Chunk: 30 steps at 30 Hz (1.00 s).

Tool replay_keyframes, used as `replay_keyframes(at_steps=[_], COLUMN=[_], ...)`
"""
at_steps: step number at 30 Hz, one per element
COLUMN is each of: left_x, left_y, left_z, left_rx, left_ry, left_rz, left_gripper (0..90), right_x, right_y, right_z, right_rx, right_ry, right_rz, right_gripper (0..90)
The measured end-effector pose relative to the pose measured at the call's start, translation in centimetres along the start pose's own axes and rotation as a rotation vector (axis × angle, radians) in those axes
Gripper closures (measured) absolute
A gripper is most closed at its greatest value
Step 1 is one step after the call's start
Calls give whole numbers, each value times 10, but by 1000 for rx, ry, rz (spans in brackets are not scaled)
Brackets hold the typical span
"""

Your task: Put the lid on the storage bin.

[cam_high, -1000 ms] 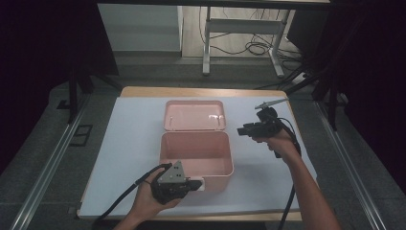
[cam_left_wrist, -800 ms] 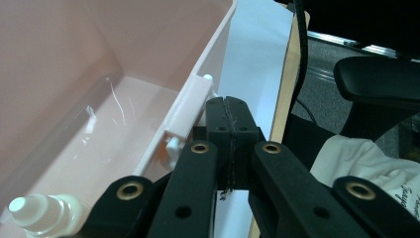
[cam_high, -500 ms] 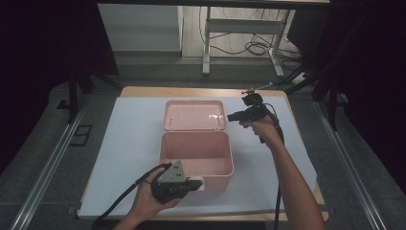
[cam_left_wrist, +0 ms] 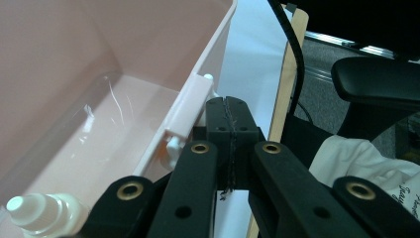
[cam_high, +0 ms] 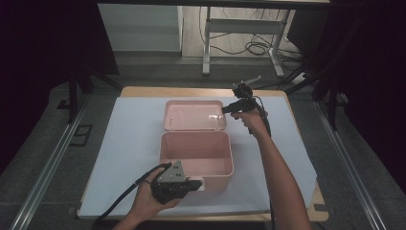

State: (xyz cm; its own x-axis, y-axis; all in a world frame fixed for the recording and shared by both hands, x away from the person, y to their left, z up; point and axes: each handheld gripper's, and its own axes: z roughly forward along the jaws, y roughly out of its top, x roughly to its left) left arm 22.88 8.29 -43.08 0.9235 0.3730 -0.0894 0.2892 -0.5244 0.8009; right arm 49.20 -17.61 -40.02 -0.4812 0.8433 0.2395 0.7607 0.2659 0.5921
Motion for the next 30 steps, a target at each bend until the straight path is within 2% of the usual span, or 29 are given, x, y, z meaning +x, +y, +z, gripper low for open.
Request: replay_keyframes(at_steps=[7,22,30], left_x=[0,0,0], left_y=[0,0,0], left_z=[0,0,0], left_rx=[-1,1,4], left_ry=[0,3,5], left_rz=[1,5,5], left_gripper=[900,900,900], right_x=[2,4,8], right_y=[8,10,12], right_z=[11,28,26], right_rx=[5,68,65], right_ry=[-15,-44,-70], right_rz=[21,68,74], right_gripper=[664,743,776])
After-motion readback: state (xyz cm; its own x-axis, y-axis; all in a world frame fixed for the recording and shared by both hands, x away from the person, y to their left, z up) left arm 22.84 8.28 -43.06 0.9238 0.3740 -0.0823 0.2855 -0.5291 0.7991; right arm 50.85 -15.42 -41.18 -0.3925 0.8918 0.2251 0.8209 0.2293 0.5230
